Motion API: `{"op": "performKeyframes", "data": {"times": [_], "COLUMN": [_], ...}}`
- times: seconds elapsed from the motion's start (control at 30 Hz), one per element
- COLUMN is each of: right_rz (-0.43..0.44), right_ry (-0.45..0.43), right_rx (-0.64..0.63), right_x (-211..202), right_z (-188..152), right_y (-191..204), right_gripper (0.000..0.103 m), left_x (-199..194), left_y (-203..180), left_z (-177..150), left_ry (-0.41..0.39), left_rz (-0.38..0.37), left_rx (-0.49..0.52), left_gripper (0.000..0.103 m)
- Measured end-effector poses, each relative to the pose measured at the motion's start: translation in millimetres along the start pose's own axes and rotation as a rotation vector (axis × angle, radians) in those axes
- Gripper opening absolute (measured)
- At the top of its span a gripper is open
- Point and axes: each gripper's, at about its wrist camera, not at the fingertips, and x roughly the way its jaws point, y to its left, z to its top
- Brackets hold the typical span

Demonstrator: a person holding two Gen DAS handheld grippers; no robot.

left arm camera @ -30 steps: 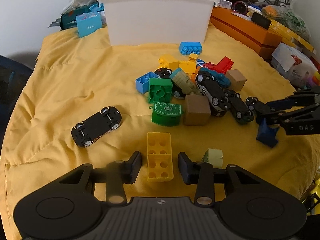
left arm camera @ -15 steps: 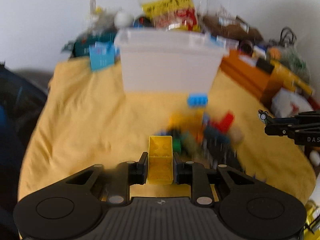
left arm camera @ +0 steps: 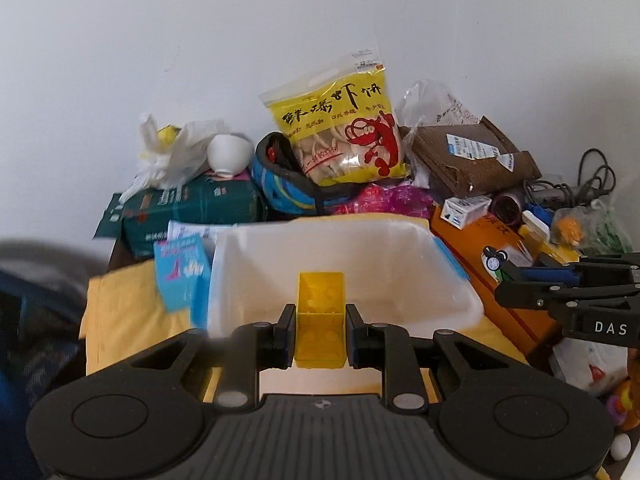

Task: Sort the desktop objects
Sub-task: 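Carry both held toys over the white bin and open both tools to drop them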

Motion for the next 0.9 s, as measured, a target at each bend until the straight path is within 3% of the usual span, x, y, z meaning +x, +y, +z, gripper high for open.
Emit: {"op": "performKeyframes", "data": {"times": [0.27, 0.4, 0.67, 0.7, 0.73, 0.8, 0.9], "right_rz": [-0.003, 0.017, -0.012, -0.016, -0.023, -0.024, -0.012], "right_ry": [0.101, 0.246, 0.332, 0.337, 0.339, 0.331, 0.302], "right_rx": [0.061, 0.118, 0.121, 0.119, 0.116, 0.104, 0.074], "right_x": [44.1, 78.7, 105.2, 107.0, 108.6, 109.6, 104.5], "right_z": [30.5, 36.6, 34.7, 33.9, 33.7, 34.9, 35.6], "right_y": [-28.2, -38.8, -40.5, -40.7, -41.3, -41.3, -38.3], "right_gripper": [0.033, 0.033, 0.033, 0.035, 0.04, 0.053, 0.054], "left_x": [56.3, 88.5, 106.9, 107.8, 109.3, 110.4, 107.4], "left_y": [10.9, 16.6, 11.9, 9.9, 8.8, 8.5, 9.6], "left_z": [36.5, 36.7, 38.4, 37.9, 37.7, 38.7, 36.2], "left_ry": [0.155, 0.276, 0.312, 0.307, 0.306, 0.291, 0.266], "left_rz": [-0.03, -0.048, -0.031, -0.023, -0.012, 0.015, 0.011], "left_rx": [-0.036, -0.087, -0.068, -0.057, -0.049, -0.042, -0.014], "left_gripper": [0.027, 0.027, 0.027, 0.032, 0.051, 0.073, 0.073]}}
